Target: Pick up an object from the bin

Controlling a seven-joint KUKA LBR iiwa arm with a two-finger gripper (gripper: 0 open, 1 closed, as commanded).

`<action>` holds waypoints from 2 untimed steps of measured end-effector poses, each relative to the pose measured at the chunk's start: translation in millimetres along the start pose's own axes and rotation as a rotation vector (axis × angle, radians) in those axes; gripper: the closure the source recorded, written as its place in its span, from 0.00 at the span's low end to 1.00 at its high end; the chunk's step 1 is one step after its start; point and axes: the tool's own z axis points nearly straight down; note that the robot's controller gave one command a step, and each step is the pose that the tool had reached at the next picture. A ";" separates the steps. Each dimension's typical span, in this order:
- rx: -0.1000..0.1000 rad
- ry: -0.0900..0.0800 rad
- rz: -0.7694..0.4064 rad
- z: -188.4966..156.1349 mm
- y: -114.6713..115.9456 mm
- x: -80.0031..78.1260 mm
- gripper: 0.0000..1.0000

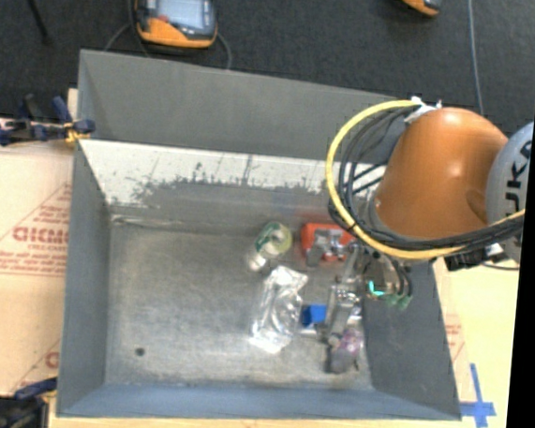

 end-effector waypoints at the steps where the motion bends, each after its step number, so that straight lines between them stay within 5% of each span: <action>1: 0.002 -0.002 -0.220 98.5 -96.7 -3.0 0.00; 2: 0.003 -0.009 -0.230 172.6 -115.7 -59.7 0.00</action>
Offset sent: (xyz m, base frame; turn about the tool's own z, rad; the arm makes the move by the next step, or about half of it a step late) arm 0.0030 -0.0925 -0.0962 -0.2256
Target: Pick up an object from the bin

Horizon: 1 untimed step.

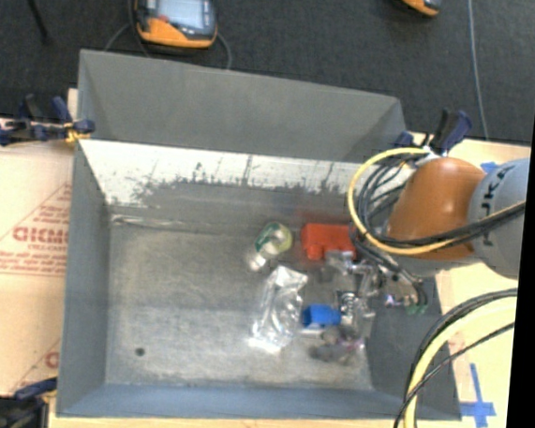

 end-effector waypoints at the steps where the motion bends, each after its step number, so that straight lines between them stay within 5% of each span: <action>1: 0.000 -0.002 0.000 -4.2 1.0 -0.1 1.00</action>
Offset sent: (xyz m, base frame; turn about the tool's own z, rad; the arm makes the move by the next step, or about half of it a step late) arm 0.0000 0.0000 0.0000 0.0000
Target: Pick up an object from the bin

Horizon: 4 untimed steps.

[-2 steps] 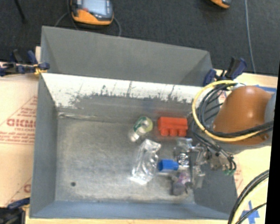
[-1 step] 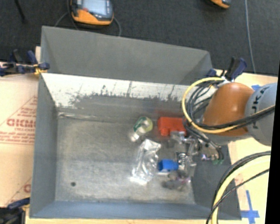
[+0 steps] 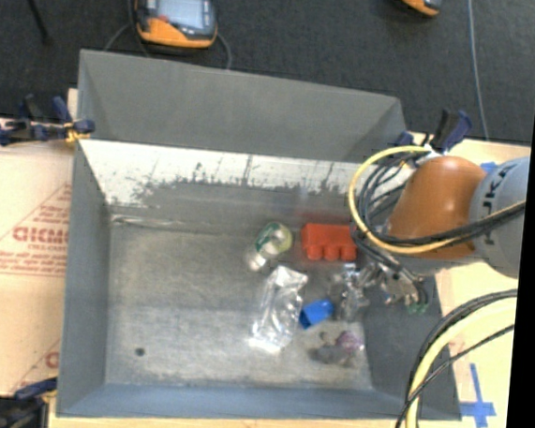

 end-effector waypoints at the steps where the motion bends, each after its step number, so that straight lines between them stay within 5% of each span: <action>1: 0.000 0.000 0.000 0.0 0.0 0.0 0.00; 2: -0.004 0.004 0.103 4.1 53.2 63.7 0.00; 3: -0.001 0.002 0.101 3.8 51.1 62.5 1.00; 4: 0.000 0.002 0.100 3.8 50.8 62.6 0.00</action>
Offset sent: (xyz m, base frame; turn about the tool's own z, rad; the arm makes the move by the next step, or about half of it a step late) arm 0.0000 0.0000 0.0000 0.0000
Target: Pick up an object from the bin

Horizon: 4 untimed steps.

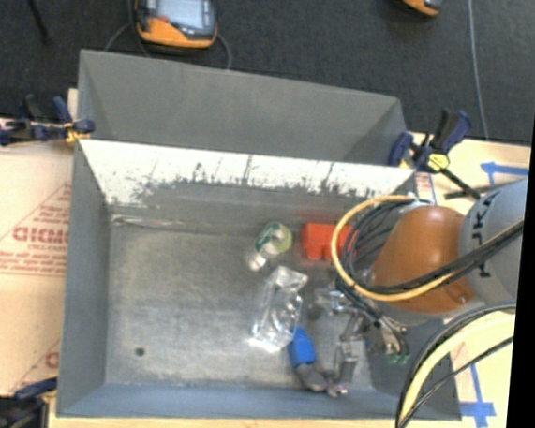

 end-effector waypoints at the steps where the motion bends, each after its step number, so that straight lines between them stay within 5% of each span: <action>1: -0.001 0.000 -0.502 -0.3 60.4 1.5 0.00; 2: -0.002 0.003 -0.501 0.2 60.0 2.5 1.00; 3: -0.002 0.002 -0.502 0.1 59.8 2.1 0.00; 4: 0.001 -0.001 -0.372 -5.4 -26.5 -4.4 0.00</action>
Offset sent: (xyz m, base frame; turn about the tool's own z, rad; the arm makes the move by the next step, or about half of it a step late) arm -0.0109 0.0604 -0.0008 -0.5020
